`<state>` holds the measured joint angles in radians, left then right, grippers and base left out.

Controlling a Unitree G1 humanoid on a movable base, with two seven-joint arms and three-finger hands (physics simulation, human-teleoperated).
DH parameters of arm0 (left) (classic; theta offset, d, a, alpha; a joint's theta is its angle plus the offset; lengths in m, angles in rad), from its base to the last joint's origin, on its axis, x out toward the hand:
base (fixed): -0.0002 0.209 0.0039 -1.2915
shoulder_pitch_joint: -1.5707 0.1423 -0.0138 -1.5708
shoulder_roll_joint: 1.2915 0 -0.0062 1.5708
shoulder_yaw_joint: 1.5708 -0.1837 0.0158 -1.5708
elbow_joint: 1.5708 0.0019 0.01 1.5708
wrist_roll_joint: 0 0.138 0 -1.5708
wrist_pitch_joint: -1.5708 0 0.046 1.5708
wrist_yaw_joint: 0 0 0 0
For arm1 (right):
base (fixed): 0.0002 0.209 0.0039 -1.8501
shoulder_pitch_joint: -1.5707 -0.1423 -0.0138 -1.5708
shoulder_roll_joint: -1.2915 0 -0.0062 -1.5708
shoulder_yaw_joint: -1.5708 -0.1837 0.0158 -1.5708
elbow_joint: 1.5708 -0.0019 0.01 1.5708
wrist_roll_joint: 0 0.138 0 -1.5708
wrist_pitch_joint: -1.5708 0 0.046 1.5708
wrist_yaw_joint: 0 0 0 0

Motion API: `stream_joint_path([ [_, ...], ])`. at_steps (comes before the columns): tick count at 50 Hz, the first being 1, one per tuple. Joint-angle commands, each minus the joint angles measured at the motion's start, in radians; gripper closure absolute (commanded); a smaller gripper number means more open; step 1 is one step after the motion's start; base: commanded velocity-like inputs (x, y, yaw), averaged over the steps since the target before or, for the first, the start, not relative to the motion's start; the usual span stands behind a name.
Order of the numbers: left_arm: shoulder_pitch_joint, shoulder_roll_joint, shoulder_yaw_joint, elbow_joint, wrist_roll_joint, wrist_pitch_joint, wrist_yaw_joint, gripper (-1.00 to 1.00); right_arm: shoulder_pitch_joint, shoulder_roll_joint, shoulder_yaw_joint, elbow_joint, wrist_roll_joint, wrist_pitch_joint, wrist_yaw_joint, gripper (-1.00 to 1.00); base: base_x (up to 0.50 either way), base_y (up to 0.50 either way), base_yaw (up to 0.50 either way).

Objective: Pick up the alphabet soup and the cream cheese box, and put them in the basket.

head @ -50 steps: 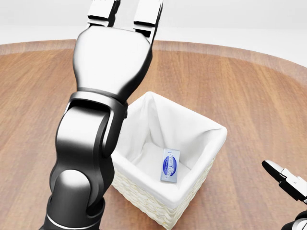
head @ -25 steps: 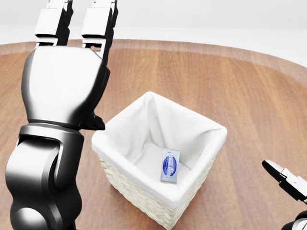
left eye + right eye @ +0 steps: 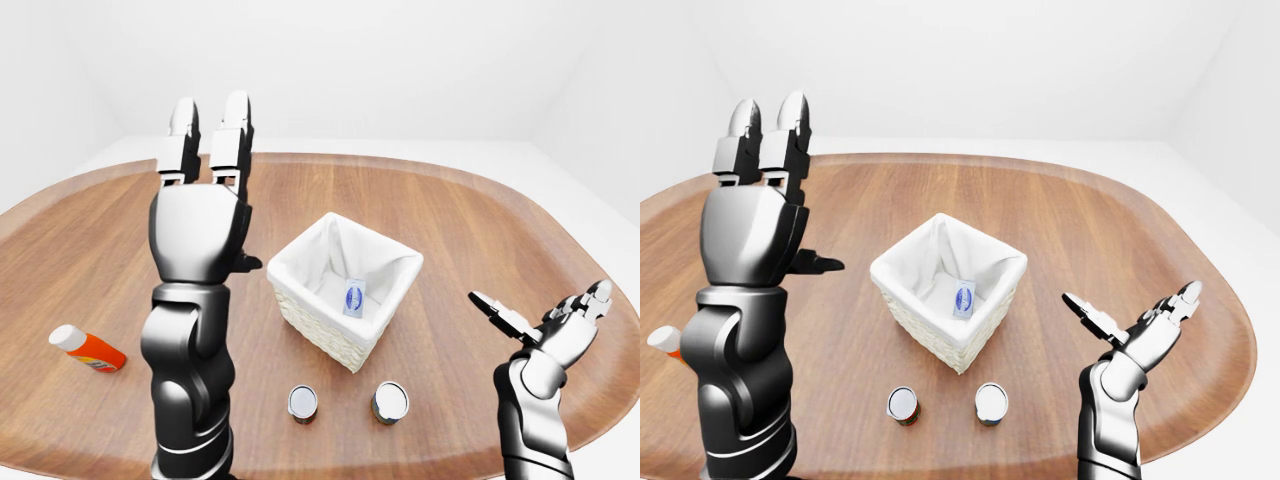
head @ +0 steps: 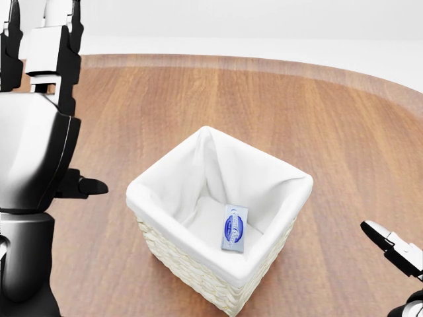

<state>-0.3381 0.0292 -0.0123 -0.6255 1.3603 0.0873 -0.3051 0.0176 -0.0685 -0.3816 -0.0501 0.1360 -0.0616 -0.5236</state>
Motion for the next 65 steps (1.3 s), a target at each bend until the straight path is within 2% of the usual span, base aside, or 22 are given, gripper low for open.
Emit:
stream_joint_path([
  [1, 0.082, 0.062, 0.081, -0.034, -0.121, 0.000, 0.067, -1.00, -0.001, 0.000, 0.000, 0.004, -0.001, -0.004, 0.000, -1.00, 0.00, 0.00, 0.00],
  [5, 0.116, 0.076, 0.101, -0.036, -0.155, 0.000, 0.090, -1.00, -0.001, -0.001, 0.001, 0.000, -0.001, 0.003, 0.000, -1.00, 0.00, 0.00, 0.00],
  [10, 0.162, 0.104, 0.164, -0.072, -0.235, 0.000, 0.085, -1.00, 0.000, -0.001, -0.003, 0.000, 0.005, 0.002, 0.000, -1.00, 0.00, 0.00, 0.00],
  [14, 0.225, 0.105, 0.232, -0.100, -0.352, 0.000, 0.119, -1.00, 0.001, -0.001, -0.003, -0.002, 0.008, 0.004, 0.000, -1.00, 0.00, 0.00, 0.00],
  [17, 0.266, 0.125, 0.282, -0.086, -0.421, 0.000, 0.155, -1.00, 0.002, 0.000, -0.004, -0.006, 0.009, 0.008, 0.000, -1.00, 0.00, 0.00, 0.00],
  [23, 0.311, 0.139, 0.347, -0.037, -0.482, 0.000, 0.200, -1.00, 0.005, 0.002, -0.003, -0.012, 0.009, 0.013, 0.000, -1.00, 0.00, 0.00, 0.00],
  [29, 0.362, 0.126, 0.398, -0.087, -0.518, 0.000, 0.176, -1.00, 0.002, 0.000, -0.004, -0.002, 0.009, 0.010, 0.000, -1.00, 0.00, 0.00, 0.00],
  [34, 0.377, 0.118, 0.402, -0.040, -0.531, 0.000, 0.189, -1.00, -0.003, -0.001, -0.004, 0.007, 0.007, 0.008, 0.000, -1.00, 0.00, 0.00, 0.00],
  [36, 0.401, 0.106, 0.398, -0.027, -0.533, -0.030, 0.199, -1.00, -0.010, -0.005, -0.002, 0.021, 0.005, 0.005, 0.000, -1.00, 0.00, 0.00, 0.00],
  [37, 0.401, 0.105, 0.398, -0.026, -0.532, -0.032, 0.199, -1.00, -0.010, -0.005, -0.001, 0.021, 0.005, 0.004, 0.000, -1.00, 0.00, 0.00, 0.00],
  [65, 0.399, 0.100, 0.402, -0.026, -0.530, -0.037, 0.195, -1.00, -0.010, -0.007, 0.001, 0.022, 0.007, 0.004, 0.000, -1.00, 0.00, 0.00, 0.00],
])
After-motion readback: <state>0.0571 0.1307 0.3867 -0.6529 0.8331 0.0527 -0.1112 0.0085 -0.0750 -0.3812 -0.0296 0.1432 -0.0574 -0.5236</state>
